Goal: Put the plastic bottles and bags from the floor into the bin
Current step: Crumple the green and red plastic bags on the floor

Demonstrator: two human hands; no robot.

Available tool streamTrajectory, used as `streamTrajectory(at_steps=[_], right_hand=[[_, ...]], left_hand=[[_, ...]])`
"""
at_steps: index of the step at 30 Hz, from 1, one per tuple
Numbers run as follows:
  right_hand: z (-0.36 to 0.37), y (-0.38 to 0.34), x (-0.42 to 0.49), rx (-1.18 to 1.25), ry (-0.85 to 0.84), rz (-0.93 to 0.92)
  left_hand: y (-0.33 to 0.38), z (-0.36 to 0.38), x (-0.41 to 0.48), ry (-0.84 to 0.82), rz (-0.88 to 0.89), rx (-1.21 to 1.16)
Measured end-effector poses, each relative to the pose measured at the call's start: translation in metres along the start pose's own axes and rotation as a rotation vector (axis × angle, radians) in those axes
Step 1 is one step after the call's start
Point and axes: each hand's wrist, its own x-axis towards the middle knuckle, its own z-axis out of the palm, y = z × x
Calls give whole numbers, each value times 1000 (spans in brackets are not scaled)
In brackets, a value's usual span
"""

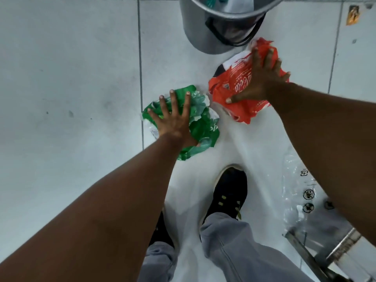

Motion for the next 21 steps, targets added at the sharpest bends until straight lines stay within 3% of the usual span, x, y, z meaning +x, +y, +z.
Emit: streamTrajectory(at_steps=[5,9,13,21], right_hand=[[27,4,11,71,-24,-6],[51,3,5,22,168,-76],[51,1,-10,71,236,-142],[-4,-21,-96,220,321,-157]], left_hand=[[-3,9,8,37,-6,29],[-6,10,11,39,57,52],[-8,-1,6,17,119,35],[-30,-99,-44,134,145,-118]])
